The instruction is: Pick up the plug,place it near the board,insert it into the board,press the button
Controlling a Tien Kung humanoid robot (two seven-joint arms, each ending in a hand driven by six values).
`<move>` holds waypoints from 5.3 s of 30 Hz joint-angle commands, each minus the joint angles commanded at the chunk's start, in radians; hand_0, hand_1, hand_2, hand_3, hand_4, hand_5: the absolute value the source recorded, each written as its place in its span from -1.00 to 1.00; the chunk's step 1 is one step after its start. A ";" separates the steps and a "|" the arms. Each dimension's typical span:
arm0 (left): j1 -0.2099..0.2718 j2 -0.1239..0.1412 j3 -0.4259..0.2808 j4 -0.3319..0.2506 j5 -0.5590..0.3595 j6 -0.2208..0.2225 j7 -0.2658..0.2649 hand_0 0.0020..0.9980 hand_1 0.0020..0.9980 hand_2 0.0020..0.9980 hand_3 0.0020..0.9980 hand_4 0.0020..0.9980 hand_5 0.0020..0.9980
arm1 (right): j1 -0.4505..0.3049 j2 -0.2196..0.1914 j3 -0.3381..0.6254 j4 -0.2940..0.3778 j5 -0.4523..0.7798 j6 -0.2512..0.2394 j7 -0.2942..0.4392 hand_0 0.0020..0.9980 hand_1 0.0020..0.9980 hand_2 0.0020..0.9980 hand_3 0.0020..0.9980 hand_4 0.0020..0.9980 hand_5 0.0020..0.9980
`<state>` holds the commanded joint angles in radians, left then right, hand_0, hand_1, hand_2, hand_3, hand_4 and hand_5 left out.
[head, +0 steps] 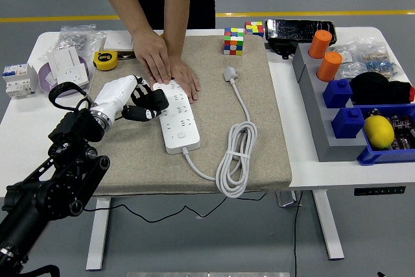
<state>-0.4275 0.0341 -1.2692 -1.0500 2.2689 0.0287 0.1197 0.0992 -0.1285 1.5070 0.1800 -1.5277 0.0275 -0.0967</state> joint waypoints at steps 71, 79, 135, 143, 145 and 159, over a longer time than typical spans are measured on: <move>0.147 0.031 -0.162 -0.071 -0.400 0.014 -0.121 0.72 0.85 0.70 0.70 1.00 1.00 | -0.002 0.004 0.004 0.000 0.005 -0.004 -0.002 0.72 0.53 0.50 0.57 1.00 0.77; 0.225 -0.007 -0.227 -0.139 -0.745 0.052 -0.245 0.86 0.94 0.89 0.83 1.00 1.00 | -0.005 0.007 0.006 0.000 0.005 -0.004 -0.001 0.72 0.53 0.50 0.57 1.00 0.77; 0.362 -0.032 -0.317 -0.329 -1.009 0.068 -0.245 0.55 0.60 0.51 0.50 1.00 1.00 | -0.019 0.026 0.023 0.000 -0.007 -0.001 0.010 0.71 0.53 0.50 0.57 1.00 0.77; 0.362 -0.029 -0.307 -0.329 -0.995 0.072 -0.238 0.52 0.56 0.46 0.46 1.00 1.00 | -0.021 0.024 0.020 0.000 -0.009 0.001 0.007 0.71 0.53 0.50 0.57 1.00 0.77; 0.361 -0.027 -0.303 -0.330 -0.990 0.080 -0.237 0.52 0.56 0.46 0.46 1.00 1.00 | -0.021 0.023 0.018 0.000 -0.009 0.002 0.007 0.71 0.53 0.50 0.57 1.00 0.77; 0.370 -0.024 -0.295 -0.331 -0.968 0.099 -0.227 0.47 0.45 0.34 0.40 0.93 0.67 | -0.025 0.022 0.012 0.000 -0.015 0.004 0.006 0.70 0.52 0.50 0.57 1.00 0.80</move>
<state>-0.0577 0.0098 -1.5646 -1.3812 1.3006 0.1275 -0.1072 0.0740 -0.1061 1.5188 0.1800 -1.5424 0.0312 -0.0906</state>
